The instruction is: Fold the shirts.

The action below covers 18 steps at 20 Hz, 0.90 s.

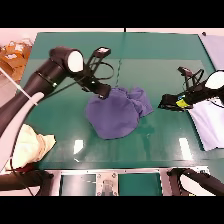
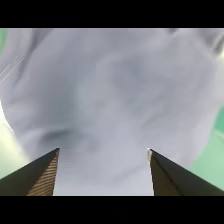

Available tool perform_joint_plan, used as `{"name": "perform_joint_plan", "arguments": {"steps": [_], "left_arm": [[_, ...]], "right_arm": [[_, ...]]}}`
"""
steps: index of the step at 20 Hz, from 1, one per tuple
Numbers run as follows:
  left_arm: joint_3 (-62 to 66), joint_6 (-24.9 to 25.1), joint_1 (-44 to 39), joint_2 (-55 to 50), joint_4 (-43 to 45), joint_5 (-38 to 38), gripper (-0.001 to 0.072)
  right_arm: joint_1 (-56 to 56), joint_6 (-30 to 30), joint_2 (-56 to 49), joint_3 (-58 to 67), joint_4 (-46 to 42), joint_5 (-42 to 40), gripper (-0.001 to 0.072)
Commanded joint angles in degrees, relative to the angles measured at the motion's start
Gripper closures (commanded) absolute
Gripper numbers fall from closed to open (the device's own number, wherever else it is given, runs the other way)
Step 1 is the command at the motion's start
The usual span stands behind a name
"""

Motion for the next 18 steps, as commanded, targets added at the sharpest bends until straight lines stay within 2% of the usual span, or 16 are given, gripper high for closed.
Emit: {"name": "perform_joint_plan", "arguments": {"steps": [1,3,6,9,14,16,17,18], "left_arm": [[-0.4,0.5,8.4,-0.3,-0.2,-7.5,0.0070],[-4.2,0.5,13.6,-0.3,-2.6,-5.4,0.0071],[-14.1,1.9,17.9,-0.7,-11.2,3.8,0.0071],[-21.9,9.2,18.0,-2.8,-21.7,12.5,0.0071],[-22.6,22.2,17.3,-10.3,-44.0,15.2,0.0073],[-22.6,25.6,15.9,-12.1,-47.5,15.9,0.0092],[-22.5,25.6,15.1,-12.6,-47.6,16.6,0.0094],[-22.5,25.7,14.4,-12.8,-47.7,17.1,0.0181]], "right_arm": [[-5.3,-1.7,-2.4,1.2,1.3,0.3,0.0269],[-8.0,-4.4,-6.3,1.2,4.1,-1.2,0.0270],[-8.8,-7.8,-13.9,1.2,5.7,-6.1,0.0272],[-8.8,-12.8,-22.7,1.9,12.5,-9.9,0.0271],[-7.5,-19.3,-34.2,6.3,23.7,-11.8,0.0273],[-5.8,-20.6,-37.4,8.3,26.3,-12.1,0.0279],[-4.9,-20.6,-38.8,9.4,26.7,-12.2,0.0321],[-4.1,-20.6,-39.7,10.2,27.2,-12.2,0.0362]]}}
